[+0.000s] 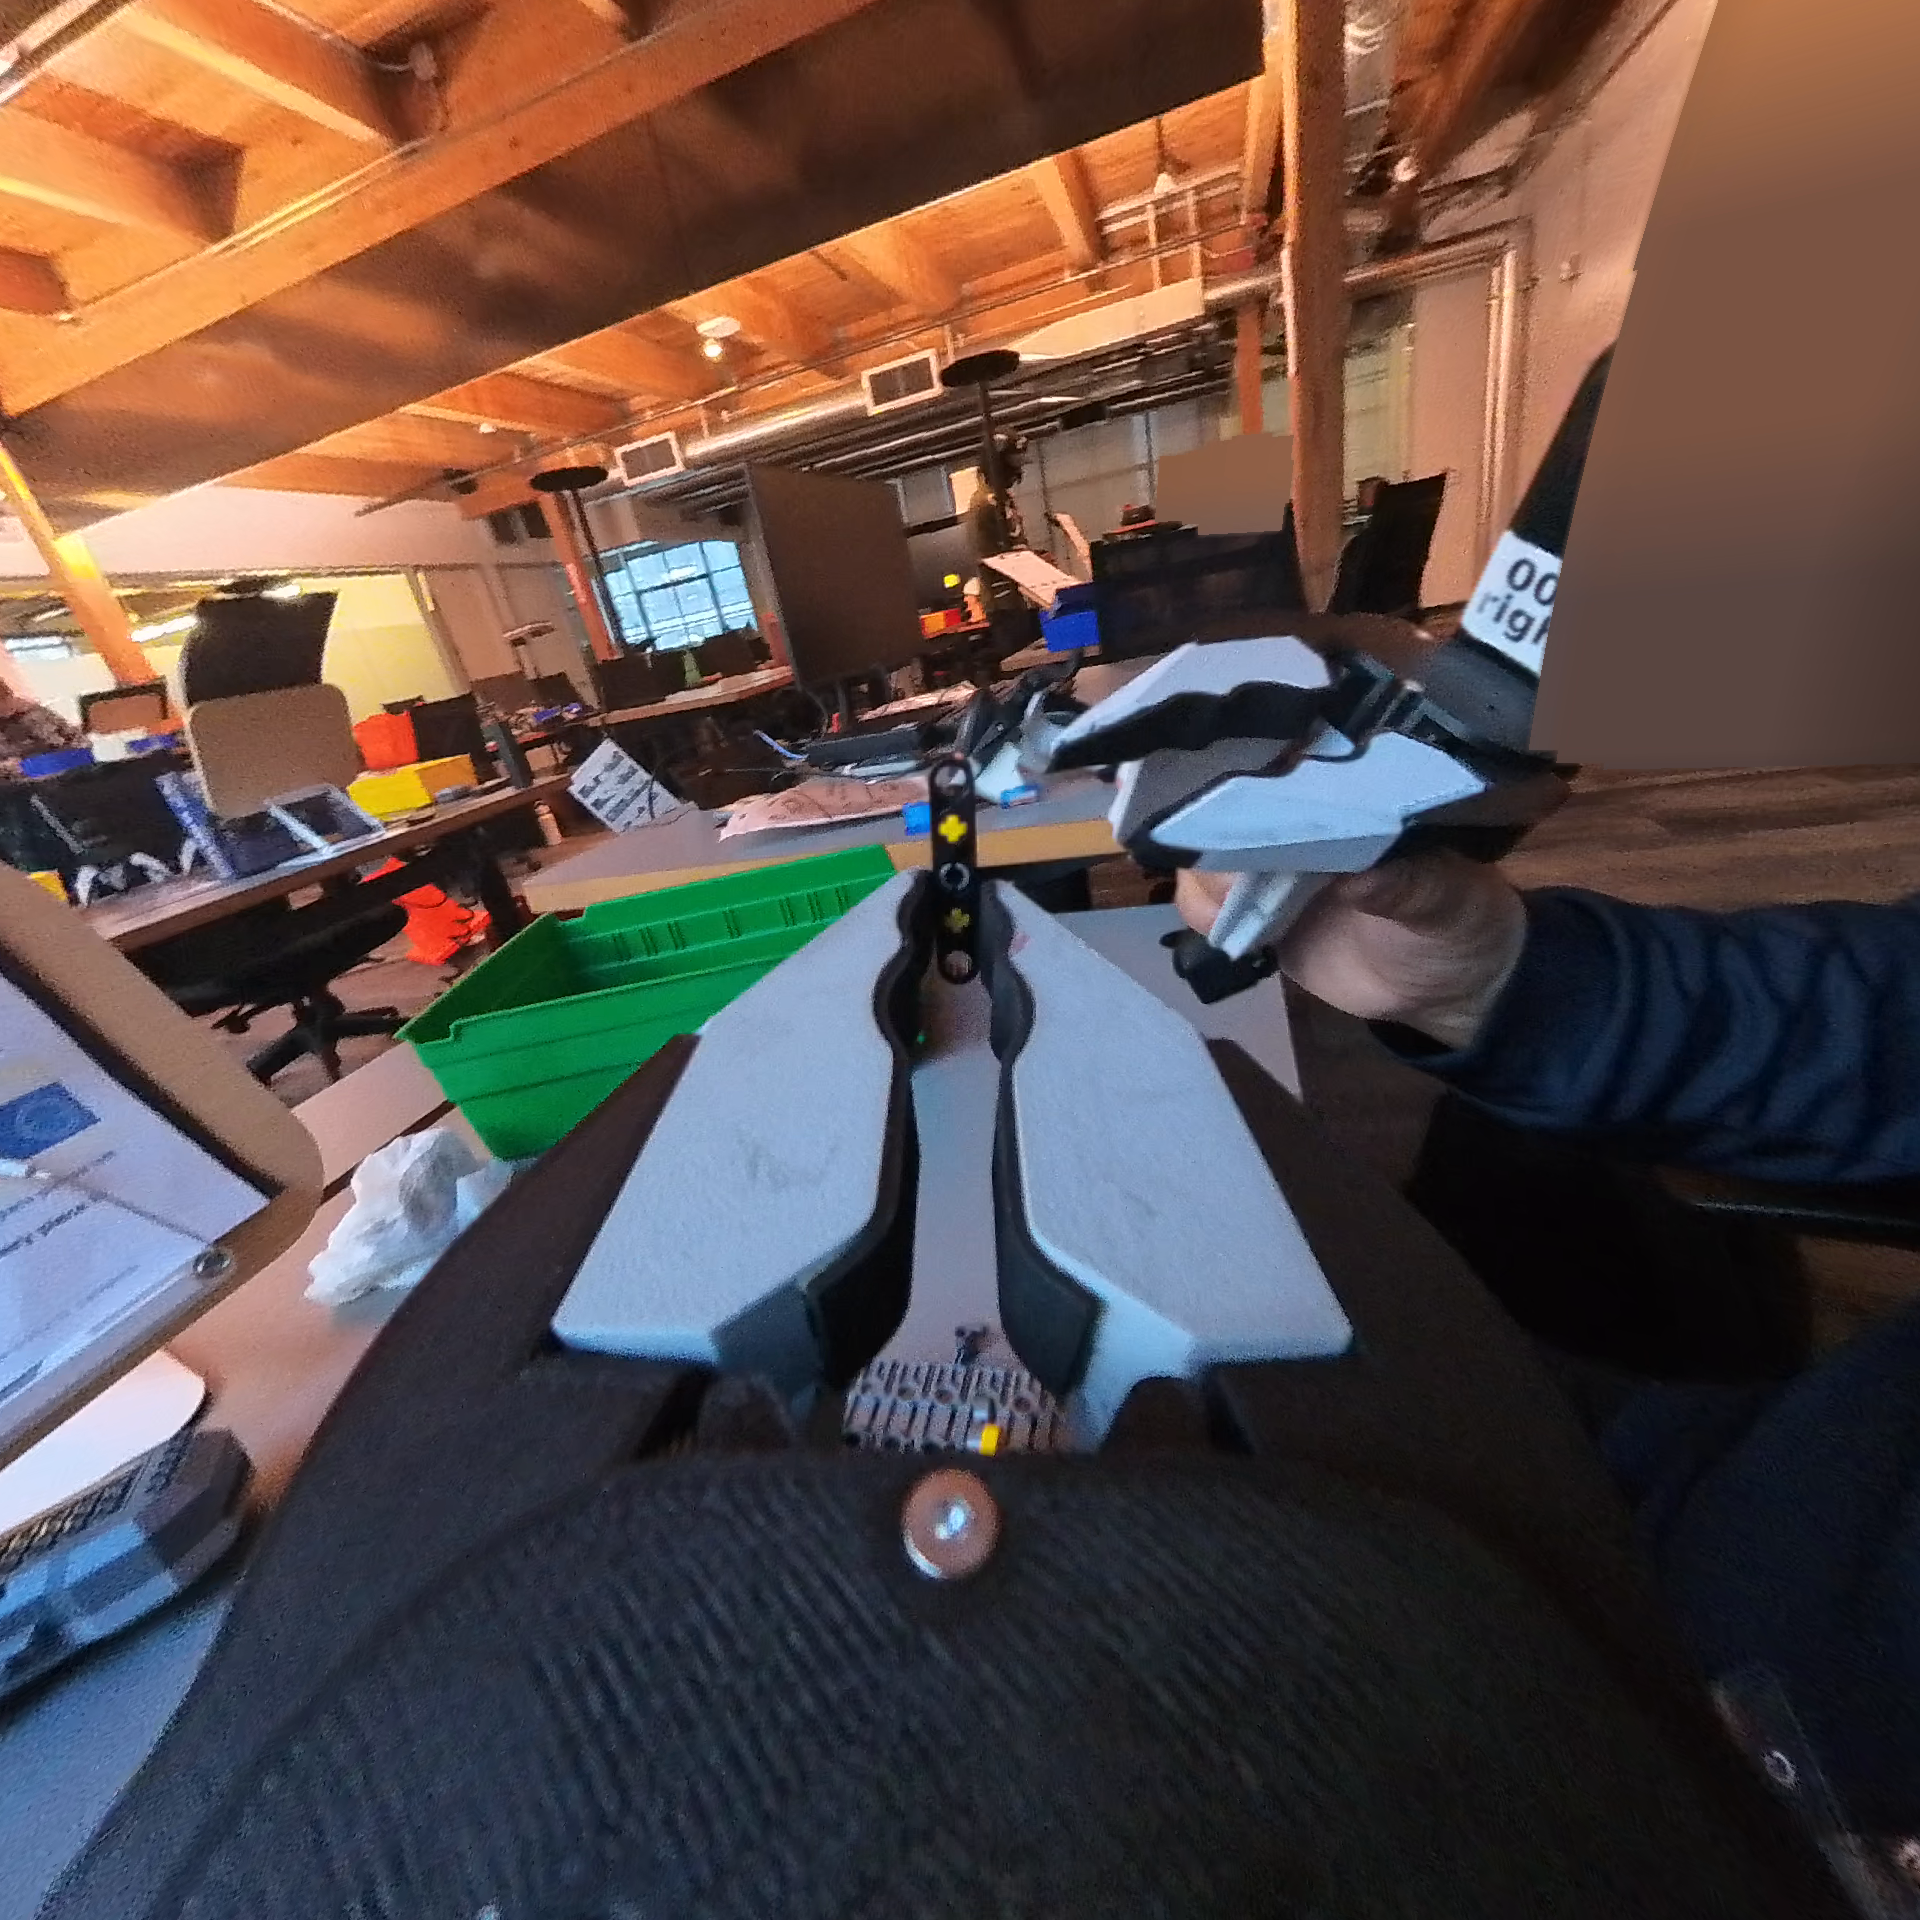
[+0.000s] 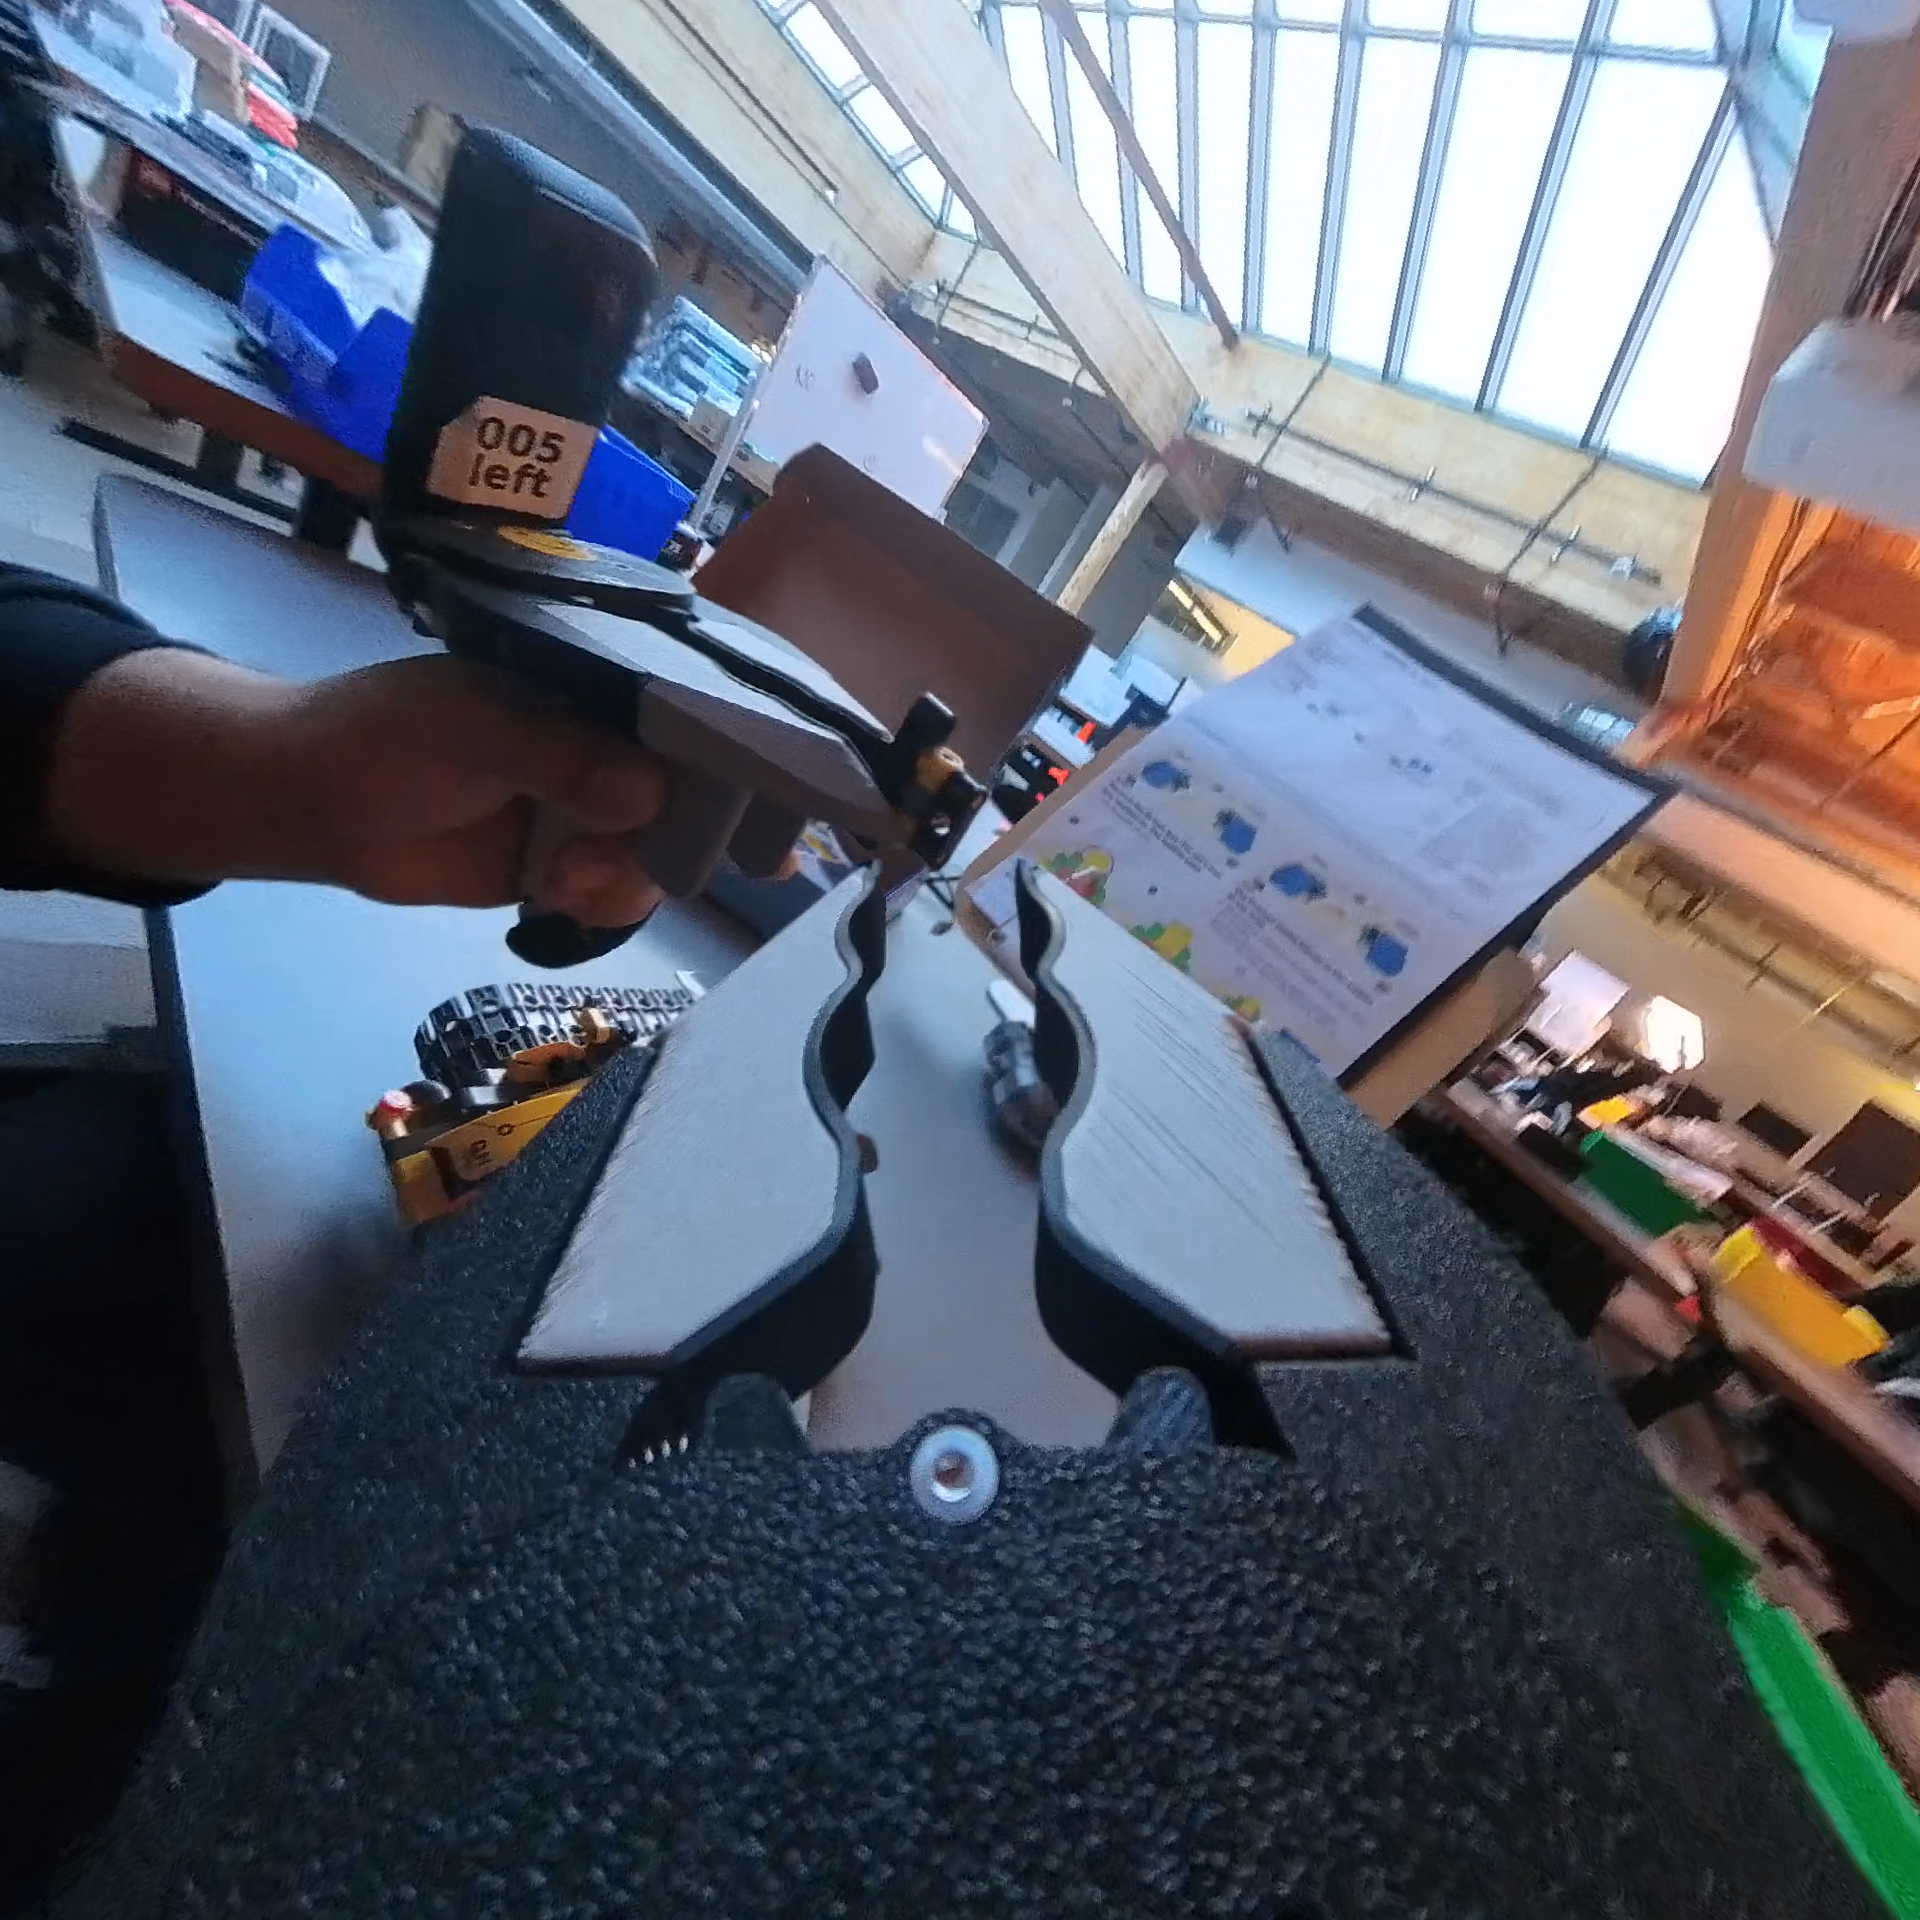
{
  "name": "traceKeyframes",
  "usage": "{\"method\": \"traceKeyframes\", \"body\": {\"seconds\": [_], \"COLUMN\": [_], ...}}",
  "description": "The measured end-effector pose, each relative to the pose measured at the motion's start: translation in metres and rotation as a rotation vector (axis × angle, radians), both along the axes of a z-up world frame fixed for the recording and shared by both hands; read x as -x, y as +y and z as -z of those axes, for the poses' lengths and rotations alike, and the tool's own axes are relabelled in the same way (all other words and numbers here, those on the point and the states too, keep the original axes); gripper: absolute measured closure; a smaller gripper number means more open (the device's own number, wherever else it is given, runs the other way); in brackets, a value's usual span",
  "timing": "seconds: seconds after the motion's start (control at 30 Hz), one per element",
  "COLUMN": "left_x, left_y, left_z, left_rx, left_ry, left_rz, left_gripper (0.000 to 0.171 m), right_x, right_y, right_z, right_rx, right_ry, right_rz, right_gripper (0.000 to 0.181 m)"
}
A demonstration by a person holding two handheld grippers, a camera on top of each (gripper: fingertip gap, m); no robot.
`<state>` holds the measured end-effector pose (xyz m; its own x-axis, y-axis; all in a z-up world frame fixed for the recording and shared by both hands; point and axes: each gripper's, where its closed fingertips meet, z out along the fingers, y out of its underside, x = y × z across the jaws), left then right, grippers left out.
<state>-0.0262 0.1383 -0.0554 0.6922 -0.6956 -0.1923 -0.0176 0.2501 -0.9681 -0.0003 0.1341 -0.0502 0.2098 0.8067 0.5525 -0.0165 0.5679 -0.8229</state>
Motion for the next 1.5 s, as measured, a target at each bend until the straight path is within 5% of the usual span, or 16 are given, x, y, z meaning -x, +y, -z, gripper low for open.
{"method": "traceKeyframes", "body": {"seconds": [0.13,0.57,0.8,0.97,1.13,1.5], "left_x": [-0.010,-0.041,-0.043,-0.031,-0.036,-0.037], "left_y": [-0.010,-0.040,-0.035,-0.015,-0.016,-0.016], "left_z": [-0.001,0.009,0.023,0.048,0.064,0.080], "left_rx": [-0.004,0.018,0.090,0.137,0.132,0.204], "left_ry": [0.027,0.103,0.203,0.445,0.616,0.594], "left_rz": [0.087,0.325,0.301,0.112,0.058,0.138], "left_gripper": [0.166,0.167,0.167,0.167,0.167,0.167], "right_x": [-0.001,-0.006,-0.004,-0.002,-0.001,-0.006], "right_y": [-0.014,-0.036,-0.034,-0.016,-0.023,-0.010], "right_z": [-0.006,0.003,0.019,0.038,0.048,0.085], "right_rx": [-0.044,0.217,0.283,0.290,0.204,0.235], "right_ry": [0.007,-0.075,-0.144,-0.227,-0.308,-0.454], "right_rz": [-0.031,-0.347,-0.394,-0.310,-0.295,-0.287], "right_gripper": [0.160,0.174,0.170,0.170,0.165,0.176]}}
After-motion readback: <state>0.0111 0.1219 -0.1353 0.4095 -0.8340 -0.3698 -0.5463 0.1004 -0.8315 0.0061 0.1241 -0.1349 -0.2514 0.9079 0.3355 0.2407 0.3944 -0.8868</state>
